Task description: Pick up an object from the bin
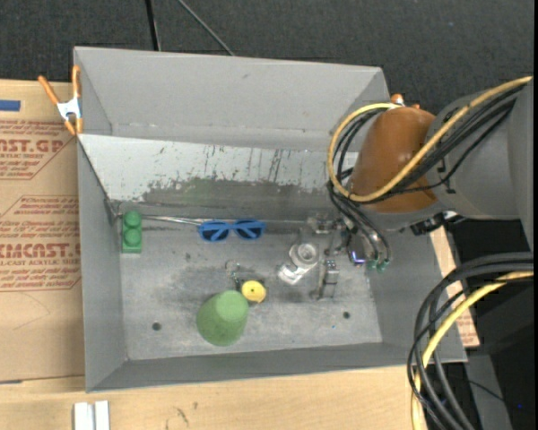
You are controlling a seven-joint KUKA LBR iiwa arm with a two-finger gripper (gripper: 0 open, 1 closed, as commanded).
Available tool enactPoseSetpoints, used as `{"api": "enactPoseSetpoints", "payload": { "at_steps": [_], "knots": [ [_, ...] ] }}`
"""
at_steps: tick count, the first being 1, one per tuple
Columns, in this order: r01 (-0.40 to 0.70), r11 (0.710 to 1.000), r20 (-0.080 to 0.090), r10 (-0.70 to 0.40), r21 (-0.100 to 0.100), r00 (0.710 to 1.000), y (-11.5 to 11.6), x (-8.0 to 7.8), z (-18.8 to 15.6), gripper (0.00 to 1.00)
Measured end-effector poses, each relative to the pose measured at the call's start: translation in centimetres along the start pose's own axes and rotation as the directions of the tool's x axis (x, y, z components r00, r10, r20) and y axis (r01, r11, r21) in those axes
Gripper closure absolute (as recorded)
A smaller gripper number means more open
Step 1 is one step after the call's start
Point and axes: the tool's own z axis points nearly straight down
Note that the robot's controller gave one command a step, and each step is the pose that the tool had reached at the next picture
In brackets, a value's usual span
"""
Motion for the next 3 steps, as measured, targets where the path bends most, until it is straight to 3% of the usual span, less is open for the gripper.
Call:
{"api": "enactPoseSetpoints", "payload": {
  "at_steps": [1, 2, 3],
  "knots": [
    [0.336, 0.942, -0.001, -0.336, 0.001, 0.942, 0.5, -1.0, 0.0, 0.0],
    [0.256, 0.967, 0.005, -0.256, 0.0, 0.967, 0.7, -1.0, 3.1, 0.0],
    [0.256, 0.967, 0.008, -0.256, 0.001, 0.967, 0.8, -1.1, 3.0, 0.0]
  ]
}}
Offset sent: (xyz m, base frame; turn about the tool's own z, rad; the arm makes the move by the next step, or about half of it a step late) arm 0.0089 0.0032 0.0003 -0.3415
